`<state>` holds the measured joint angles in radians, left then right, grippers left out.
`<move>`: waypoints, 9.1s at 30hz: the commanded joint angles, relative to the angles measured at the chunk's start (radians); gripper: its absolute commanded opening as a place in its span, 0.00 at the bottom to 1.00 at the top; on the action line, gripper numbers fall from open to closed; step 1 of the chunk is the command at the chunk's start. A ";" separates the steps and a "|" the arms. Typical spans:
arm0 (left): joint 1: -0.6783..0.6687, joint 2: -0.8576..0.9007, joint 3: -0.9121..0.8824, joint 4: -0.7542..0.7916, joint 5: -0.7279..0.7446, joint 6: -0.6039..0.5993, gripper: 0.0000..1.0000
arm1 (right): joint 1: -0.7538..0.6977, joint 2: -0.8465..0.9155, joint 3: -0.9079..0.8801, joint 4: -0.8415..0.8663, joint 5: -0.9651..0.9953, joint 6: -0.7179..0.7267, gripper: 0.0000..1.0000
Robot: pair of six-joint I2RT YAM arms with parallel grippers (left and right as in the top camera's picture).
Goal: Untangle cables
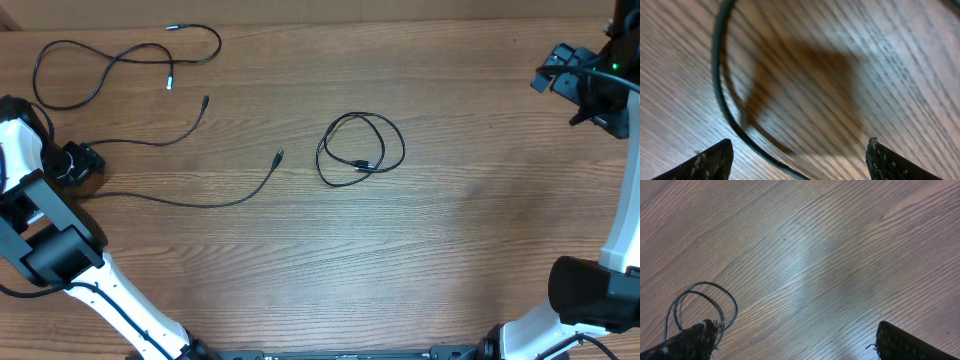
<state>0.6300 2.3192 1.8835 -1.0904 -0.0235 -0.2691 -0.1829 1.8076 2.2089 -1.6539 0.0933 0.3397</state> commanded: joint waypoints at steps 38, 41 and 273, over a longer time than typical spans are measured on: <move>0.109 0.014 0.261 0.014 -0.062 0.113 0.04 | -0.003 -0.010 -0.006 0.003 0.007 0.000 1.00; 0.109 0.014 0.342 0.012 -0.063 0.113 0.04 | -0.002 -0.010 -0.006 0.002 0.006 0.000 1.00; 0.002 -0.198 -0.286 0.193 0.327 -0.260 0.04 | -0.002 -0.010 -0.006 0.002 0.007 0.000 1.00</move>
<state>0.6415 2.1410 1.5249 -0.8684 0.3996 -0.6491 -0.1825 1.8076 2.2082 -1.6535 0.0933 0.3401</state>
